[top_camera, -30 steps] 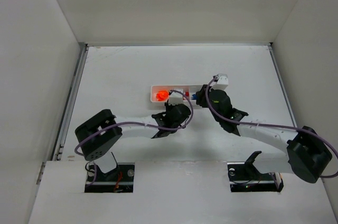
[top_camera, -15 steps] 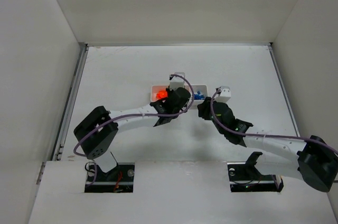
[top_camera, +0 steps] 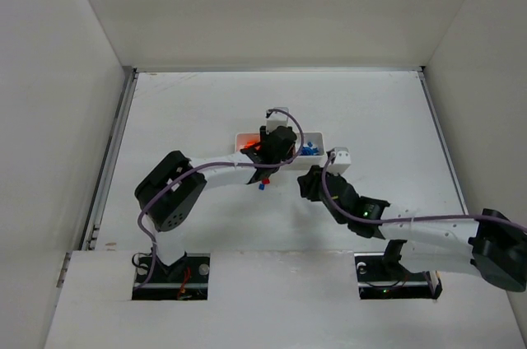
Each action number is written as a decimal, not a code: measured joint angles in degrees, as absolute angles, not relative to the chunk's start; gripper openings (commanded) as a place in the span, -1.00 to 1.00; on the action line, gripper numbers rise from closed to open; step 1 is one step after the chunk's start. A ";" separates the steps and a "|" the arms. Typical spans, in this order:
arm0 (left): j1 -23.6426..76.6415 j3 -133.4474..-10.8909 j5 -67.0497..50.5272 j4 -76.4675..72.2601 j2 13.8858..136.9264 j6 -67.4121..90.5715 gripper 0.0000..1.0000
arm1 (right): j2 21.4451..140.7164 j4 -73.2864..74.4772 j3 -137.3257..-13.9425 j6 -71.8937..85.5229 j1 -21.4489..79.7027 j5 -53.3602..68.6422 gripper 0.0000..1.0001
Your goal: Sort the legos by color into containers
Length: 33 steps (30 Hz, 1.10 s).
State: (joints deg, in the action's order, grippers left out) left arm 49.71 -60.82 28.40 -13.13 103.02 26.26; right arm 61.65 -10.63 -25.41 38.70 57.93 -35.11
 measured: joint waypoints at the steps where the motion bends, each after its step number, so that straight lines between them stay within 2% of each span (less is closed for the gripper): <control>1: 49.67 -60.64 28.05 -13.63 102.67 26.35 -0.17 | 62.02 -10.74 -25.41 38.92 58.78 -35.18 -0.07; 6: 48.97 -55.37 26.94 -15.09 95.90 27.31 -0.19 | 69.08 -11.20 -26.35 39.53 64.69 -35.16 -0.09; 11: 46.09 -46.11 26.28 -15.73 84.47 29.45 -0.20 | 80.25 -13.78 -30.02 39.81 69.28 -35.16 0.08; 16: 42.92 -36.62 25.67 -16.14 74.22 31.66 -0.20 | 90.37 -15.77 -36.71 39.22 70.22 -35.40 0.12; 26: 36.18 -23.97 24.03 -15.51 58.43 34.57 -0.19 | 101.65 -17.43 -45.10 37.76 70.19 -38.81 0.04; 33: 35.42 -22.85 22.98 -15.46 56.18 35.29 -0.19 | 104.62 -17.63 -47.55 37.08 69.73 -40.93 0.01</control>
